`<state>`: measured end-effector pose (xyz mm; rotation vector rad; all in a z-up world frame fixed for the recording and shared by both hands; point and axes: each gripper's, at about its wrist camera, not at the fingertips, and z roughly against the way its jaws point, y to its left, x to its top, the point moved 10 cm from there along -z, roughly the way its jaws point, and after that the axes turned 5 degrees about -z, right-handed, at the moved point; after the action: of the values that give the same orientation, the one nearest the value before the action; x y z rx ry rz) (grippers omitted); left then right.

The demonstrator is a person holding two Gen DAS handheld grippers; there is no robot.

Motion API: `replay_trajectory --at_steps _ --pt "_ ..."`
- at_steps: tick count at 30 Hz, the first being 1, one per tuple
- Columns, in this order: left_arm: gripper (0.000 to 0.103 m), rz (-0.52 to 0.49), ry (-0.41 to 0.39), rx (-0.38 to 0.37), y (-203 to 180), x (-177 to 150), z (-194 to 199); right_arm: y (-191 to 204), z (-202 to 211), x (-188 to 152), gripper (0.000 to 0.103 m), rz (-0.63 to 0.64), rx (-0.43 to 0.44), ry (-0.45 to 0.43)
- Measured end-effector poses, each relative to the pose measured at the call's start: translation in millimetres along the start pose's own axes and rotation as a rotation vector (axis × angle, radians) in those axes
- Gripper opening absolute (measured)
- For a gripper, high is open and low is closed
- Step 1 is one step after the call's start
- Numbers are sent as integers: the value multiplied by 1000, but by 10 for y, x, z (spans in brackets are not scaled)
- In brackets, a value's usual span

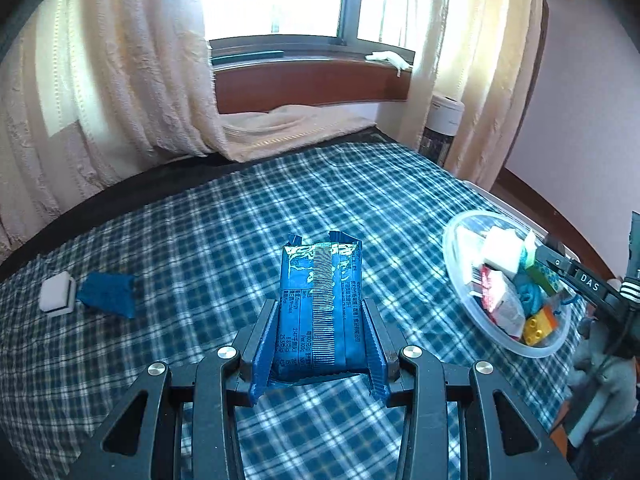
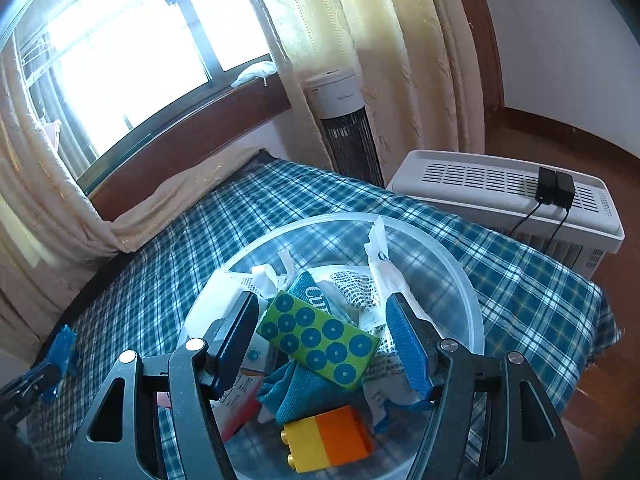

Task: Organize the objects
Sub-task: 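Release the green brick into the bowl with the right gripper while the left drops the blue packet in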

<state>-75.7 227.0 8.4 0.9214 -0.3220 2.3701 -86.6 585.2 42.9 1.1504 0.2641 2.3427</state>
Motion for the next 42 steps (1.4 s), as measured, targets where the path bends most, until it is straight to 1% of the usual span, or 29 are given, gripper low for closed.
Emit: replay_trajectory --at_steps 6,11,16,20,24,32,42 --pt "43 -30 14 -31 -248 8 -64 -42 94 12 70 -4 31 -14" --pt "43 -63 20 -60 -501 15 -104 -68 179 50 70 21 34 -37" --pt "43 -99 22 -88 -760 44 -120 -160 127 64 70 68 -28 -46" --pt "43 -128 22 -111 -954 74 -118 -248 57 50 70 58 -24 -25" --pt "43 -157 23 -144 -1176 97 -125 -305 140 93 70 39 4 -46" --pt "43 -219 49 -199 -1658 61 -253 -478 319 186 70 4 23 -81" --pt "43 -291 71 -211 -2071 45 -416 -648 440 249 70 -57 62 -111"
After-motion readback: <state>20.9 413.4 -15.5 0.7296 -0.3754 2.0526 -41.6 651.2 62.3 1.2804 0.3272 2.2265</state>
